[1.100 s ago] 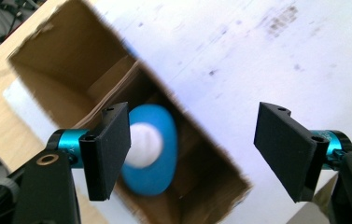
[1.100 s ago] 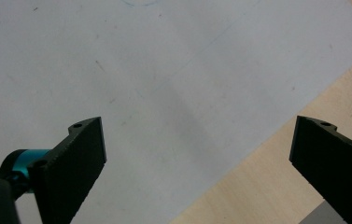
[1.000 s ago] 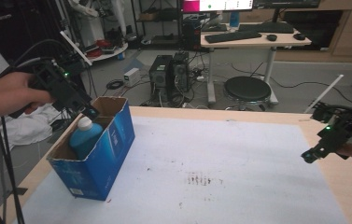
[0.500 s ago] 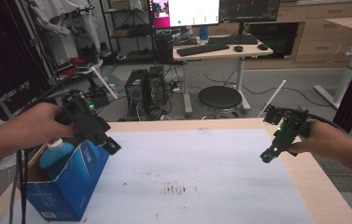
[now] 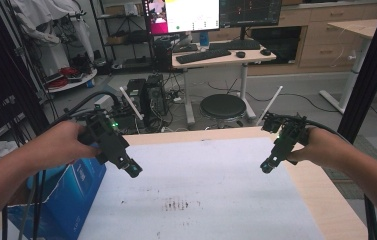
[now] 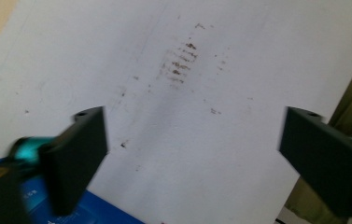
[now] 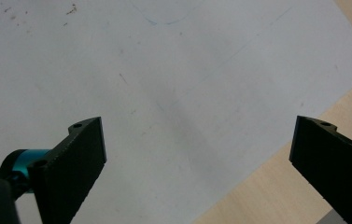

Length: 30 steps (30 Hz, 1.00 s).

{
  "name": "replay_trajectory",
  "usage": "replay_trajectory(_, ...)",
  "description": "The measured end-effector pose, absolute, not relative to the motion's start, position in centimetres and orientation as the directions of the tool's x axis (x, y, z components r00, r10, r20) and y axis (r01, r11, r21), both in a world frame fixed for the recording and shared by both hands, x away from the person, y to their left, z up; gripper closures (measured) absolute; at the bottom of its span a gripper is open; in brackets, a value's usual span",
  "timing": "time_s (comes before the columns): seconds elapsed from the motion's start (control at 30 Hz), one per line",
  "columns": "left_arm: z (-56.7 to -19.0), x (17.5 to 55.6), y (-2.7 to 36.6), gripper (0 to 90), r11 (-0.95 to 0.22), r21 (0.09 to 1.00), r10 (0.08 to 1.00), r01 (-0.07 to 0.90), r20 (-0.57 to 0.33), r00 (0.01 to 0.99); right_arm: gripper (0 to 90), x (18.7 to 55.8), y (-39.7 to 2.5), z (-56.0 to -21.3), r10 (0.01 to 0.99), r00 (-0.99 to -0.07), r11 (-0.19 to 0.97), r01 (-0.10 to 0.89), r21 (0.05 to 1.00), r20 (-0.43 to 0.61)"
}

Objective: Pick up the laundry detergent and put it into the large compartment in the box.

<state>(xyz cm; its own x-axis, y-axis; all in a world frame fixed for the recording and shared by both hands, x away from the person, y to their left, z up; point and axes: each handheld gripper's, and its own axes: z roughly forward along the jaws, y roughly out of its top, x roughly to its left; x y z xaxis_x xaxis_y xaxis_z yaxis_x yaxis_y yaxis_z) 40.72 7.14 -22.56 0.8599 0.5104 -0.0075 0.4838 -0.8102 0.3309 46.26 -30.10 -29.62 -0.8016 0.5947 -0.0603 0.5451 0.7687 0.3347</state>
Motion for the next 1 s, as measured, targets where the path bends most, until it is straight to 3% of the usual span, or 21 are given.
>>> replay_trajectory(0.7, -24.7, 41.3, 3.6, 3.8, -0.855, 0.283, 0.453, 0.435, -0.002, 0.892, 2.8, 46.3, -29.5, -29.7, 0.584, -0.81, 0.773, 0.532, 0.345, -0.059)
replay_trajectory(0.8, -25.5, 41.4, 1.5, 3.8, -0.883, 0.264, 0.389, 0.388, -0.047, 0.92, 2.8, 46.2, -29.8, -29.6, 0.586, -0.808, 0.772, 0.534, 0.345, -0.059)
replay_trajectory(1.0, -26.3, 41.2, -0.3, 3.8, -0.902, 0.236, 0.359, 0.361, -0.054, 0.932, 2.7, 46.2, -30.0, -29.6, 0.591, -0.805, 0.769, 0.541, 0.34, -0.057)
